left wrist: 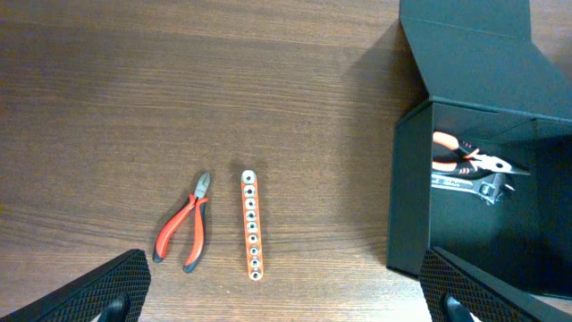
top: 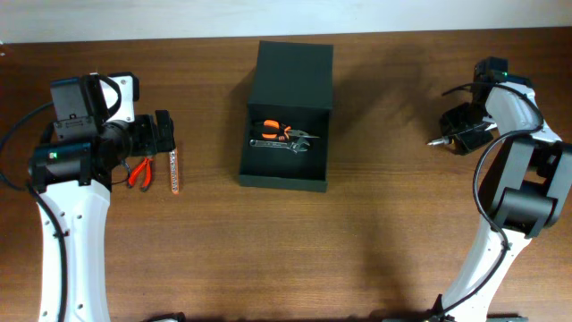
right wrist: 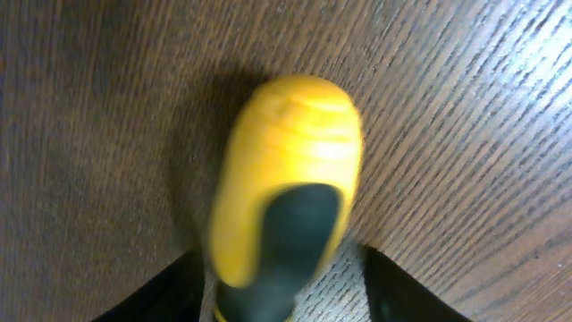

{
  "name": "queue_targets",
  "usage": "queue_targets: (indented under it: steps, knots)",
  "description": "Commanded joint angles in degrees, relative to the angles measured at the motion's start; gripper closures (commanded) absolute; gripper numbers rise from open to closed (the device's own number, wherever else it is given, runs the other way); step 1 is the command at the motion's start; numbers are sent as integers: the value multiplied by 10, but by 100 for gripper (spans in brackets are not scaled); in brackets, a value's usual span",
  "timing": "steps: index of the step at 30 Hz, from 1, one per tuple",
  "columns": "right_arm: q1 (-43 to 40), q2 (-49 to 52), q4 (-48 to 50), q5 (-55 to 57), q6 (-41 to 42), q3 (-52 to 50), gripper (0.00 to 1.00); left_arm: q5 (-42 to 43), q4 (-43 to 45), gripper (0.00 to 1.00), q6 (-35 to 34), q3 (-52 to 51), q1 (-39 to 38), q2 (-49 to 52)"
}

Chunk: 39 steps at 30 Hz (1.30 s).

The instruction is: Pack container

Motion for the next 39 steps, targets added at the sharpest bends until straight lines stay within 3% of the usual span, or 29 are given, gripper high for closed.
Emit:
queue_targets:
  steps: [1,5,12,21,24,33,39]
  knots:
    - [0,10,5,1,9,-4,48,-2,1,1,11,13,3,3]
    - [0,10,1,-2,7,-4,58,-2,1,1,11,13,3,2]
    - [1,10,-3,-5,0,-4,58,-2,1,1,11,13,3,3]
    - [4,10,13,3,-101,-4,59,-2,1,1,11,13,3,2]
    - [4,10,12,3,-118,-4,67,-2,1,1,11,13,3,2]
    - [4,10,10,3,-119,-4,69,-2,1,1,11,13,3,2]
    - [4,10,15,7,-170,-4,77,-2,1,1,11,13,3,3]
